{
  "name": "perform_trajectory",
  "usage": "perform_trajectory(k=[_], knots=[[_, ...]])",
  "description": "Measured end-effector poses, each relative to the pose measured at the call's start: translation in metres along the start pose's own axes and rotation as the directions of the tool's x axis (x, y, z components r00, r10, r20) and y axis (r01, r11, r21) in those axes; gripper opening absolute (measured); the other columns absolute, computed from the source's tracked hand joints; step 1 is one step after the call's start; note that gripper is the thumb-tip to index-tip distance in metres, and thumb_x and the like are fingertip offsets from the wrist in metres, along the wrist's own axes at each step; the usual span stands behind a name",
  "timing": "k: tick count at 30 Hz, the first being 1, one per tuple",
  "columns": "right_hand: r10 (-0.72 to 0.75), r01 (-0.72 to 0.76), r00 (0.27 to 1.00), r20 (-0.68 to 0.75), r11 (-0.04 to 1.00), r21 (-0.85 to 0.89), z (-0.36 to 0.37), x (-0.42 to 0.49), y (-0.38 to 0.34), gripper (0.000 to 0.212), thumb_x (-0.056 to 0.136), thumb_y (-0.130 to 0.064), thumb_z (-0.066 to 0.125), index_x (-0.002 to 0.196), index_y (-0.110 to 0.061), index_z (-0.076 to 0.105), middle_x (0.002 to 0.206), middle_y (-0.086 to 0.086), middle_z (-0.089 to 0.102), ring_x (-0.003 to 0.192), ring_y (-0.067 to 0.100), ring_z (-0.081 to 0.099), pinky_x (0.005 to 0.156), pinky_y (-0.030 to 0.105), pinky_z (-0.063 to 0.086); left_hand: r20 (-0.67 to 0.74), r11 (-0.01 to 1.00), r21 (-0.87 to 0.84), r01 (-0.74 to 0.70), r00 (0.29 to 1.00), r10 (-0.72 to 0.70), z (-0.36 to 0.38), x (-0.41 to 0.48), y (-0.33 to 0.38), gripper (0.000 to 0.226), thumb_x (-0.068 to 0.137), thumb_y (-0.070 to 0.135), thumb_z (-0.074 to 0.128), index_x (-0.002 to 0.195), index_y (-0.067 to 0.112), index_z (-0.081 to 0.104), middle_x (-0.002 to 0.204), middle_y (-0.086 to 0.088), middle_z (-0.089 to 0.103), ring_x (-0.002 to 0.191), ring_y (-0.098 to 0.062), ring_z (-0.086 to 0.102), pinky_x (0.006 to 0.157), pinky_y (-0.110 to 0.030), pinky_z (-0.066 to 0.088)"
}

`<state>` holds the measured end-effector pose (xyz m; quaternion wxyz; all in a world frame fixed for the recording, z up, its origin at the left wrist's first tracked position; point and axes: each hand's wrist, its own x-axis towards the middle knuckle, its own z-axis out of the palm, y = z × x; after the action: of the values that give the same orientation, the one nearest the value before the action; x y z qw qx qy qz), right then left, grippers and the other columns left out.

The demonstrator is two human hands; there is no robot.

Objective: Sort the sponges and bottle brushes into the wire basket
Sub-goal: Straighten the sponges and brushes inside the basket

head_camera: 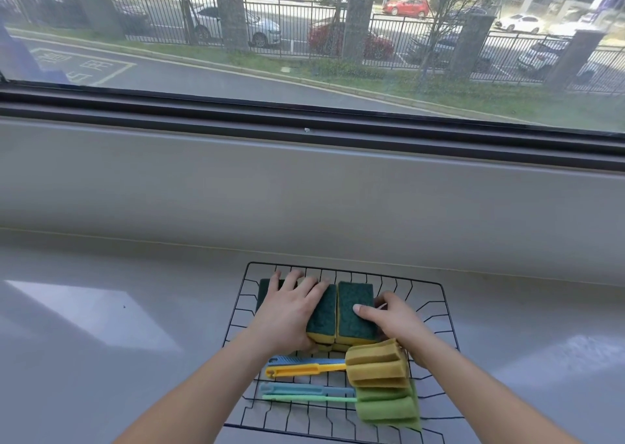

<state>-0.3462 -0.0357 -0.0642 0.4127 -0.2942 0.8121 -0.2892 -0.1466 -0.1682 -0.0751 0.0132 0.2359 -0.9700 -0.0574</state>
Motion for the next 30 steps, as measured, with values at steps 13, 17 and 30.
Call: perform_trajectory(k=[13, 17, 30], knots=[[0.026, -0.027, 0.999, 0.026, 0.999, 0.032, -0.011, 0.001, 0.009, 0.059, 0.083, -0.072, 0.059, 0.113, -0.021, 0.057, 0.106, 0.005, 0.068, 0.088, 0.02, 0.072, 0.07, 0.034, 0.058, -0.106, 0.931, -0.27, 0.246, 0.954, -0.282, -0.022, -0.055, -0.033, 0.122, 0.048, 0.08, 0.065, 0.151, 0.038, 0.013, 0.149, 0.004, 0.025, 0.139, -0.02, 0.017, 0.114, -0.043, 0.022], [0.049, -0.055, 0.997, 0.059, 0.992, 0.11, -0.013, 0.003, 0.011, 0.053, 0.087, -0.064, 0.062, 0.115, -0.019, 0.059, 0.105, 0.007, 0.07, 0.082, 0.019, 0.075, 0.061, 0.029, 0.057, -0.123, 0.91, -0.323, 0.259, 0.942, -0.312, -0.017, -0.079, -0.044, 0.093, 0.065, 0.063, 0.073, 0.145, 0.03, 0.038, 0.142, 0.008, 0.04, 0.132, -0.016, 0.029, 0.11, -0.033, 0.03], [-0.065, 0.053, 0.995, 0.081, 0.989, 0.14, -0.006, 0.002, 0.007, 0.027, 0.091, -0.038, 0.071, 0.113, -0.025, 0.06, 0.102, 0.004, 0.073, 0.077, 0.014, 0.076, 0.061, 0.023, 0.058, -0.16, 0.915, -0.308, 0.259, 0.934, -0.318, -0.001, -0.064, -0.043, 0.079, 0.065, 0.041, 0.085, 0.136, 0.026, 0.053, 0.142, 0.003, 0.047, 0.133, -0.02, 0.036, 0.105, -0.039, 0.036]])
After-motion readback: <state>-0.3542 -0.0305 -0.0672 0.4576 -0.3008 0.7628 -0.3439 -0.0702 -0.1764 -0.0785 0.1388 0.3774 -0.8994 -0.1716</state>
